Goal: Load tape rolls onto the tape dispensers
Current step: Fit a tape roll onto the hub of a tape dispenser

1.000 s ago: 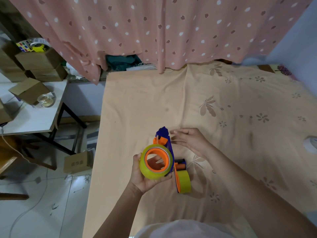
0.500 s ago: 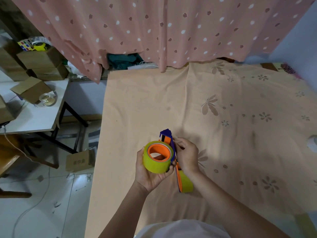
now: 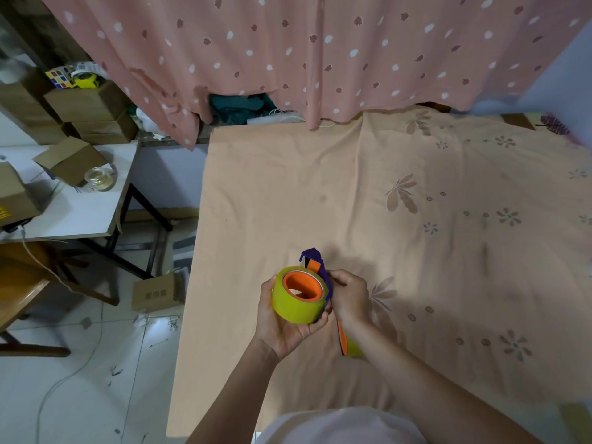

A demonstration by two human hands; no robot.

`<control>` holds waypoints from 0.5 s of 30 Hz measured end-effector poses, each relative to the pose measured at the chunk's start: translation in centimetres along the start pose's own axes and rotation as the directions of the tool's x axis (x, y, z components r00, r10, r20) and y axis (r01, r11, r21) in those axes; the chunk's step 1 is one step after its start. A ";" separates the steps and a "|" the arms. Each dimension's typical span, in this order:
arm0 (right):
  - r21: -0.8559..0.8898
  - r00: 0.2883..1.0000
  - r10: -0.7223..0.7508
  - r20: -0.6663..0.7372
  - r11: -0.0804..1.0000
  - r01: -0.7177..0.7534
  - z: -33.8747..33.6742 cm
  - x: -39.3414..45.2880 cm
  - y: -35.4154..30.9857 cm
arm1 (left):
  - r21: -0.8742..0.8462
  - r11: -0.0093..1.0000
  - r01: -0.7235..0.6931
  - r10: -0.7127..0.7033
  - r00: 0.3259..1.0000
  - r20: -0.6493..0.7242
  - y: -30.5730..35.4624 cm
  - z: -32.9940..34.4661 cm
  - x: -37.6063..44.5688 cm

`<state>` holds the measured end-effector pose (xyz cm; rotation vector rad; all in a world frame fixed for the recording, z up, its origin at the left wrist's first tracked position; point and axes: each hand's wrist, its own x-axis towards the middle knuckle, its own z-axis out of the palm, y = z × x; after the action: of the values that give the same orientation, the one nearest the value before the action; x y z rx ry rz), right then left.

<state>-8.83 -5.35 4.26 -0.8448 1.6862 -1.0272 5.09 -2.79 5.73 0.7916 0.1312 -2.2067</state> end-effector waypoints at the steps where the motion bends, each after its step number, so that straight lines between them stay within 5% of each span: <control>1: 0.000 1.000 -0.006 0.013 1.000 0.006 0.0 -0.2 0.0 | -0.003 1.000 -0.001 0.001 1.000 -0.004 0.0 -0.2 0.0; 5: 0.033 0.992 -0.008 0.125 0.999 0.004 0.0 -0.7 -0.8 | 0.005 1.000 -0.012 0.012 1.000 -0.026 0.1 -0.8 -0.1; 8: 0.115 0.965 0.135 0.227 0.980 -0.164 0.4 -0.6 -0.8 | 0.037 0.999 -0.034 0.035 0.999 -0.041 0.6 -1.3 -0.1; 11: 0.277 0.833 0.382 0.401 0.816 -0.508 0.6 -0.8 0.1 | 0.093 0.994 -0.062 0.070 0.994 -0.089 0.6 -2.5 -0.1; 15: 0.195 0.702 0.409 0.583 0.769 -0.609 0.9 -2.0 3.2 | 0.233 0.972 -0.016 0.064 0.977 -0.202 0.1 -4.2 -0.1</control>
<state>-7.60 -2.48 1.91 -0.2955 1.1059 -0.6125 7.31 -1.39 2.46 1.1448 -0.0398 -2.1203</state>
